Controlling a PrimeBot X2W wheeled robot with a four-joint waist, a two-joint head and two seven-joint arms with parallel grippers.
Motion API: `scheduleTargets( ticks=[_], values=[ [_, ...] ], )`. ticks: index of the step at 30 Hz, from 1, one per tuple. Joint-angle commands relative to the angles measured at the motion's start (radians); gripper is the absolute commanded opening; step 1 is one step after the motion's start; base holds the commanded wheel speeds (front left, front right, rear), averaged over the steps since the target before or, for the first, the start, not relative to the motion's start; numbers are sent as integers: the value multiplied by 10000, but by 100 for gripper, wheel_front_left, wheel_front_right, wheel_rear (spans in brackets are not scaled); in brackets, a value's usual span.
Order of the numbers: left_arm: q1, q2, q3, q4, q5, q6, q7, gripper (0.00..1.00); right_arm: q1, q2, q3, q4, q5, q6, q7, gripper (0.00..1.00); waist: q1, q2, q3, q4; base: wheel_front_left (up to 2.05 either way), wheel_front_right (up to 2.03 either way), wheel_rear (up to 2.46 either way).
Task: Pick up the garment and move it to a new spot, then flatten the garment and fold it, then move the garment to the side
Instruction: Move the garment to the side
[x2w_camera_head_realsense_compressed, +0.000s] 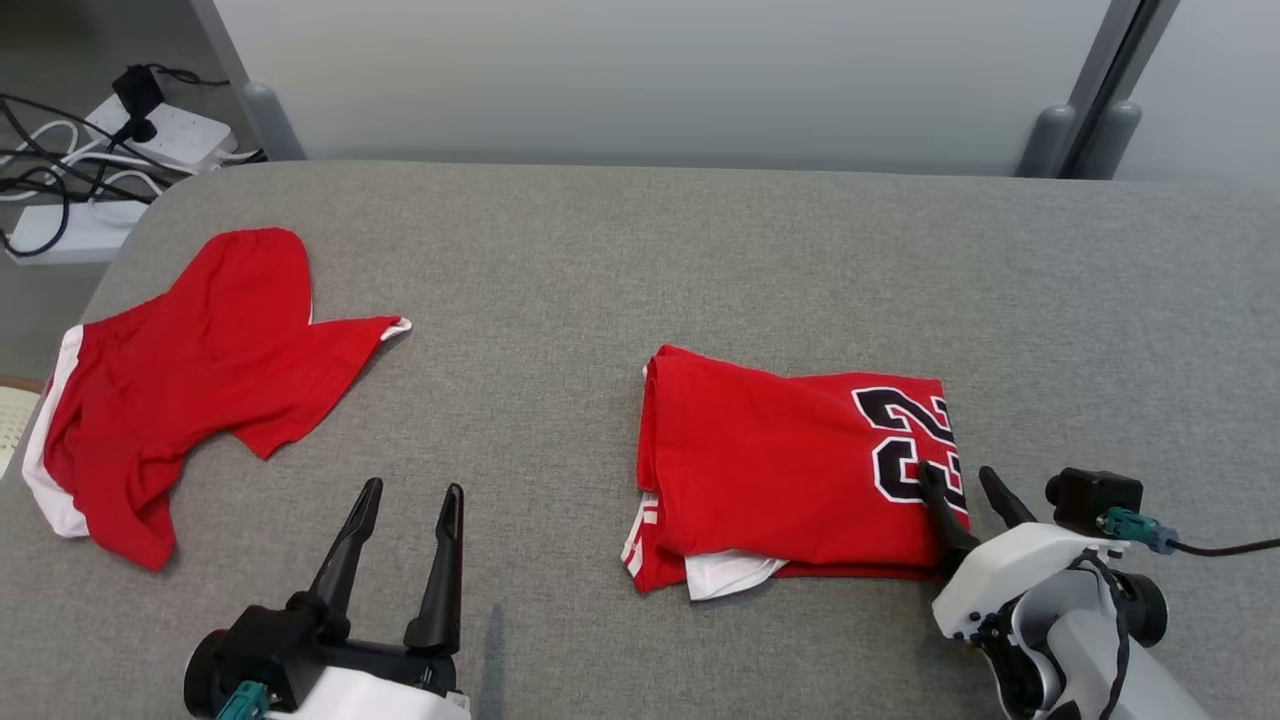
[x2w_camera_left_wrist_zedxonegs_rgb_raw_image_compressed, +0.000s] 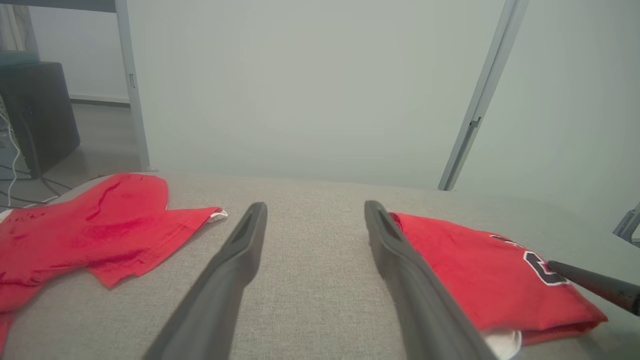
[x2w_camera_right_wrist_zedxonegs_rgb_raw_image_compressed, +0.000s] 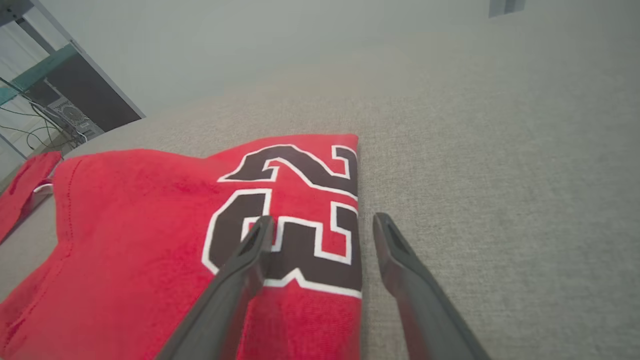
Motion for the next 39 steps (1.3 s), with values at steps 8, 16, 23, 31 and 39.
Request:
scheduleTargets(
  ticks=[8, 16, 23, 31, 39],
  values=[
    [-778, 33, 158, -12, 25, -168, -59, 100, -1014, -78, 611, 1519, 562, 0, -113, 100, 0, 0, 398, 461, 0, 0, 0],
    [-863, 33, 136, 153, 14, -214, -59, 100, -906, 52, 1445, 1512, 2074, 0, 375, 100, 0, 0, 247, 707, 0, 0, 0],
    [-800, 33, 168, 202, 8, -256, -59, 100, -897, -327, 2404, 1364, 2608, 0, 337, 0, 0, 0, 49, 829, 0, 0, 0],
    [-878, 33, 284, 4, -78, -308, -59, 100, -1576, -1005, 1868, 149, 1292, 0, -129, 0, 0, 0, 162, 673, 0, 0, 0],
    [-1353, 33, 254, -125, -133, -432, -59, 100, -994, -763, -120, -1784, -897, 0, -133, 0, 0, 0, 632, -100, 0, 0, 0]
  ],
)
